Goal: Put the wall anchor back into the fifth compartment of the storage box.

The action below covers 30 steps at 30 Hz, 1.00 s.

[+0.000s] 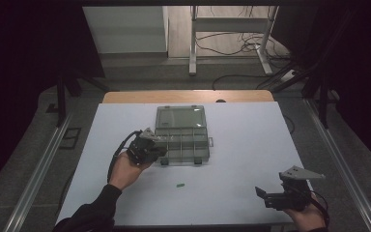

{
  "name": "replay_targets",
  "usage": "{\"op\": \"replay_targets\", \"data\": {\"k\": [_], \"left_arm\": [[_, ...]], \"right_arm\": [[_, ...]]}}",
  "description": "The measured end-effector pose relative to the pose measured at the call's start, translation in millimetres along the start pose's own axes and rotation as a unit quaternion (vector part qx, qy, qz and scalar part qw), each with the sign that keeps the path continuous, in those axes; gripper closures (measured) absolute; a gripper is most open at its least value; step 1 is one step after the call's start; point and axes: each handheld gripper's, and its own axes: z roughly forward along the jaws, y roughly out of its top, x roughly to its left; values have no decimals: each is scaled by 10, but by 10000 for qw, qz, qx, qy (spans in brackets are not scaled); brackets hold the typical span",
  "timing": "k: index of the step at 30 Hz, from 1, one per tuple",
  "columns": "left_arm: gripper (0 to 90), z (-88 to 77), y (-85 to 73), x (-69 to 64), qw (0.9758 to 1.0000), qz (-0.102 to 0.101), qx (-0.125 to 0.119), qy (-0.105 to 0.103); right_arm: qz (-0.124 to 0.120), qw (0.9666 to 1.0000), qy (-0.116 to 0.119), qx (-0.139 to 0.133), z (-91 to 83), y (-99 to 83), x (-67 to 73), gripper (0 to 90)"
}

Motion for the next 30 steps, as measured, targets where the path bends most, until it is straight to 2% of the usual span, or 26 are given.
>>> {"op": "replay_targets", "data": {"k": [6, 19, 22, 30], "left_arm": [[841, 23, -11, 101, 9999, -99, -11, 90], [839, 76, -21, 219, 9996, -182, 22, 195], [839, 94, -28, 241, 9995, -256, -2, 196], [837, 159, -47, 299, 9992, -314, 112, 215]], "right_arm": [[-3, 10000, -2, 9, 2, 0, 0, 0], [-15, 10000, -6, 21, 5, 0, 2, 0], [-16, 10000, -8, 24, 5, 0, 2, 0], [-26, 10000, -10, 31, 7, 0, 2, 0]]}}
